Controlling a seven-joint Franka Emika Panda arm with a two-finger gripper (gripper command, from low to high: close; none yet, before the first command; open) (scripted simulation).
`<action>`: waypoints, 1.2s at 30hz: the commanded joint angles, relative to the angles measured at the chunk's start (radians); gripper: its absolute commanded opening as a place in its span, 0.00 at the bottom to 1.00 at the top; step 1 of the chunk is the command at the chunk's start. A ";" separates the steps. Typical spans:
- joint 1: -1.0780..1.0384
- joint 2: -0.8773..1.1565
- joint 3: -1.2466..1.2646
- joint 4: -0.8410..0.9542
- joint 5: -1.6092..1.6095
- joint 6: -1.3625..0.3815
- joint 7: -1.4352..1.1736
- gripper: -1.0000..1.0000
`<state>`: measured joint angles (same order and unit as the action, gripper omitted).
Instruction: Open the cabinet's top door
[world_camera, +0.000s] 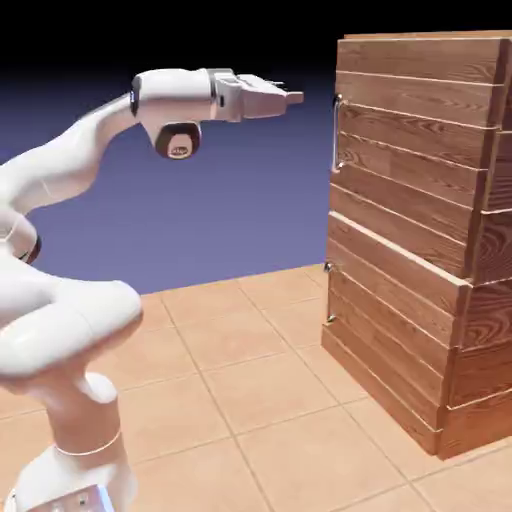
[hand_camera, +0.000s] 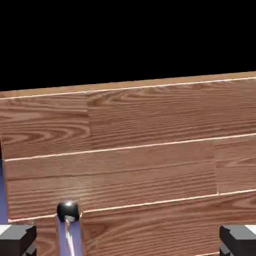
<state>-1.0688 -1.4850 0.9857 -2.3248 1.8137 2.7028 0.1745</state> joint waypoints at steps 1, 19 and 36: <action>-0.026 -0.022 0.024 0.012 0.044 -0.008 -0.014 0.50; -0.211 -0.143 0.126 0.066 0.455 -0.178 -0.247 0.00; 0.123 -0.111 -0.286 -0.496 0.405 -0.840 -0.679 0.00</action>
<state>-0.9461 -1.5963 0.6995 -2.8204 2.2196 1.8618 -0.5045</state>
